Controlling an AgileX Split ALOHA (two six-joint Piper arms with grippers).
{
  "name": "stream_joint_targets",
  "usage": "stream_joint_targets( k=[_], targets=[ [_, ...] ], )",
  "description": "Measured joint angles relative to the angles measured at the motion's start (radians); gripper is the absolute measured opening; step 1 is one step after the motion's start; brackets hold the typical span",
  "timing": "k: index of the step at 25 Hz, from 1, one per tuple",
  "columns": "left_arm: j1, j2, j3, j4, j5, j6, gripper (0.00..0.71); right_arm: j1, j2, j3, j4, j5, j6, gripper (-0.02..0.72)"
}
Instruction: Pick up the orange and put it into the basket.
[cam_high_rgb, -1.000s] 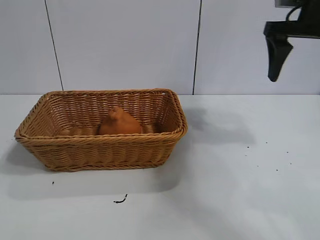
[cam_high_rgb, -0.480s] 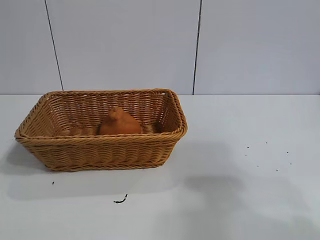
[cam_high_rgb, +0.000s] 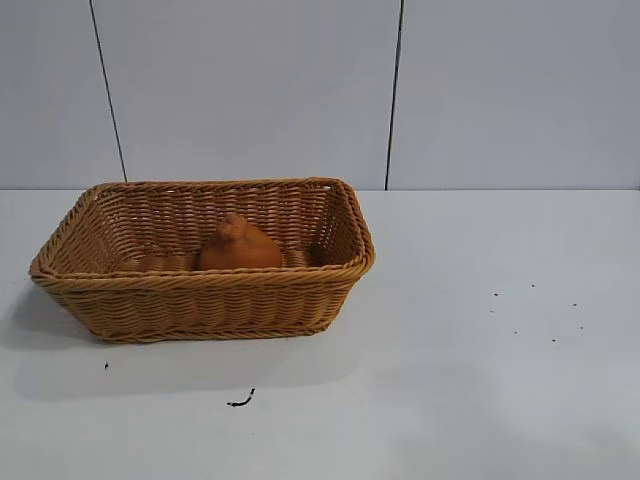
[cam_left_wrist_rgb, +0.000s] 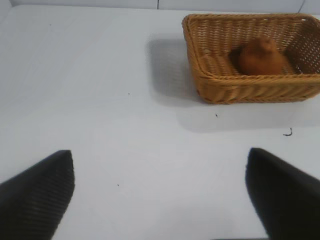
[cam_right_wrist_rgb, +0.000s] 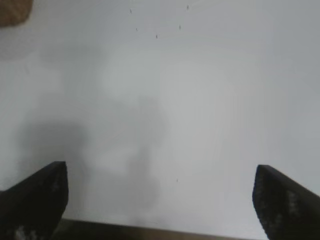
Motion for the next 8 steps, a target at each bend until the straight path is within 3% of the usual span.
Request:
stream_joint_targets(
  k=[8],
  targets=[
    [0.000, 0.000, 0.000, 0.000, 0.000, 0.000, 0.666, 0.000, -0.009, 0.001, 0.002, 0.000, -0.002, 0.694]
  ],
)
